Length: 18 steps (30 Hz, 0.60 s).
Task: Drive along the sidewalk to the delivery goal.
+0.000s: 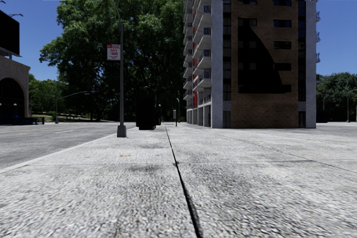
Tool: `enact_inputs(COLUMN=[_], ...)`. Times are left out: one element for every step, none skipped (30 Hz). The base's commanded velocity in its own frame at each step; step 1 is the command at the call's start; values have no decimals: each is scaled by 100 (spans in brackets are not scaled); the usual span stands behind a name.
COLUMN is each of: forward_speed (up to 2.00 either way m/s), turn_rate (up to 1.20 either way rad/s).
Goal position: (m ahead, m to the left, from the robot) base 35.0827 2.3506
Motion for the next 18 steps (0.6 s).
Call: enact_inputs(forward_speed=[200, 200, 200, 200, 200, 200, 200, 200, 200, 200, 200, 200, 200, 200, 200, 200, 200, 200], turn_rate=[0, 0, 0, 0, 0, 0, 0, 0, 0, 0, 0, 0, 0, 0, 0, 0, 0, 0])
